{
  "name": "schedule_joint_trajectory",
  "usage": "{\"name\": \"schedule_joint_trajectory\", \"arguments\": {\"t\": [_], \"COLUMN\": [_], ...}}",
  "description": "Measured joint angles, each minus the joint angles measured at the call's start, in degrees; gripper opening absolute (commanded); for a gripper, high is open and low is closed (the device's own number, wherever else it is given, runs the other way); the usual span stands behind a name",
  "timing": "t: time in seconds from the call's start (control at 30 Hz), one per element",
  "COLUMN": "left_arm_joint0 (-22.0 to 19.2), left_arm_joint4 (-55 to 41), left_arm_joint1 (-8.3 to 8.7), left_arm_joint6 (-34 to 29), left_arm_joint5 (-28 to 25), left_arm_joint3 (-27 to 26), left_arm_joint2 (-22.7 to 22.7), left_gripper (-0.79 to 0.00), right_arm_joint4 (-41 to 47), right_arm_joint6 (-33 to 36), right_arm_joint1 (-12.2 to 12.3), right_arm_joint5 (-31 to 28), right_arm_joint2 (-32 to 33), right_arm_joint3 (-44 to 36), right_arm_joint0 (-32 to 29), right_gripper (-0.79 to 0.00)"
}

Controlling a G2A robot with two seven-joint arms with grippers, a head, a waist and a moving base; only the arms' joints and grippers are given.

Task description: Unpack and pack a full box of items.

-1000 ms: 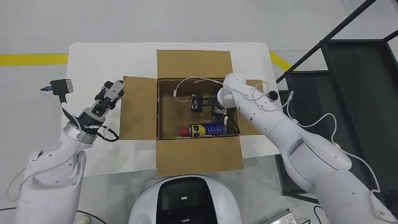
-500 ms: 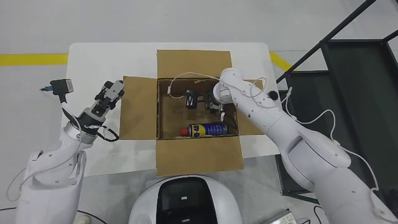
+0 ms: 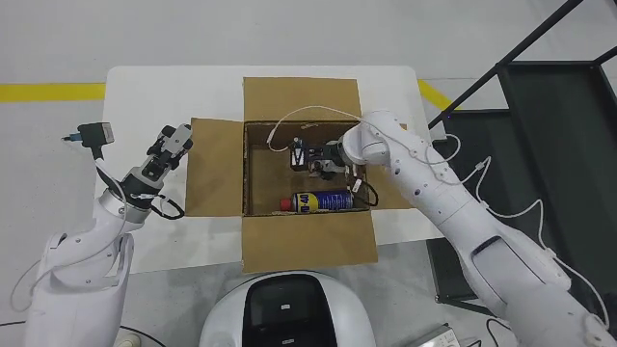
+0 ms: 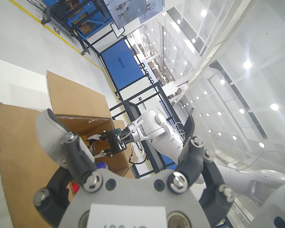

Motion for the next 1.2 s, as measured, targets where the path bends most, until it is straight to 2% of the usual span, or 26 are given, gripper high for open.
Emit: {"name": "schedule_joint_trajectory", "arguments": {"t": [0.17,0.3,1.03,1.2], "left_arm_joint0": [0.00,0.00,0.00,0.00], "left_arm_joint4": [0.00,0.00,0.00,0.00], "left_arm_joint1": [0.00,0.00,0.00,0.00], "left_arm_joint6": [0.00,0.00,0.00,0.00], "left_arm_joint5": [0.00,0.00,0.00,0.00], "left_arm_joint3": [0.00,0.00,0.00,0.00], "left_arm_joint2": [0.00,0.00,0.00,0.00], "left_gripper": [0.000,0.000,0.000,0.000], "right_arm_joint4": [1.22,1.96,1.40,2.42], "right_arm_joint6": [1.45,0.11,-0.60,-1.35], "right_arm_joint1": [3.02,4.56,4.67,6.09], "right_arm_joint5": [-0.37,-0.61,-0.18,-3.00], "right_arm_joint2": [6.93,11.40,11.70,15.87], "right_arm_joint3": [-9.84,-15.29,-15.73,-17.61], "right_arm_joint0": [-6.62,-10.83,-11.16,-11.87], "right_gripper": [-0.785,-0.785,-0.785,-0.785]}}
